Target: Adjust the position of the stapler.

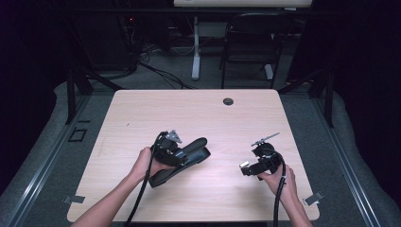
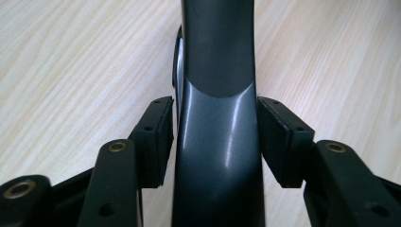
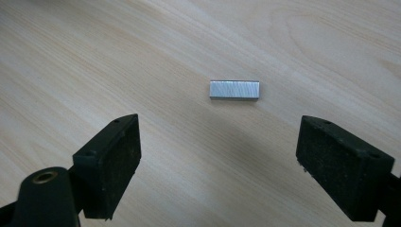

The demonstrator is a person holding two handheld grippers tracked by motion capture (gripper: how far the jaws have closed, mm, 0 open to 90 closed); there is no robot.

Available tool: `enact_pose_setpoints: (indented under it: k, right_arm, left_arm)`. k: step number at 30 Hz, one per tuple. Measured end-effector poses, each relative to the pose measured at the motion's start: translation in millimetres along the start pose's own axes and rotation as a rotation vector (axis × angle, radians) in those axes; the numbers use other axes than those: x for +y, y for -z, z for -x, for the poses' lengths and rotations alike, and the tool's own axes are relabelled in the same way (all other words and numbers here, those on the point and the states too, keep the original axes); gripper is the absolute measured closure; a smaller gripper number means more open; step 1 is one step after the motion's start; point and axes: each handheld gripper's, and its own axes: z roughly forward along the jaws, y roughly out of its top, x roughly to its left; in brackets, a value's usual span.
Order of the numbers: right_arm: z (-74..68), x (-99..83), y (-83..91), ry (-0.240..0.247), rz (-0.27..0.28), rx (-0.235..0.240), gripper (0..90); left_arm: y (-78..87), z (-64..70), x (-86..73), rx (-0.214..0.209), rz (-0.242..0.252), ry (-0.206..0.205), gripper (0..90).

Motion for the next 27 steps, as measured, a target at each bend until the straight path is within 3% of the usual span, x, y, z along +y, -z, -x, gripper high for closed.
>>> enact_pose_setpoints:
  k: [1,4,10,14,27]
  right_arm:
    - [0.4,0.2,0.4,0.005,-0.004,0.001,14.6]
    - [0.8,0.1,1.1,0.005,-0.002,0.001,14.6]
    - [2.9,-0.6,2.6,-0.002,0.019,-0.003,14.6]
    - [3.5,-1.0,1.4,-0.011,0.035,-0.008,14.5]
    - [4.0,-0.8,2.6,-0.006,0.039,-0.013,14.9]
  left_arm:
    - [0.7,-0.1,0.8,0.007,-0.003,0.023,40.9]
    - [0.9,-0.6,2.9,0.032,-0.031,0.061,39.6]
    - [-1.8,4.3,4.5,0.041,-0.057,0.076,47.7]
    - [-2.9,8.5,5.6,0.061,-0.062,0.029,54.4]
    - [-2.8,4.3,6.1,0.017,-0.067,-0.058,56.6]
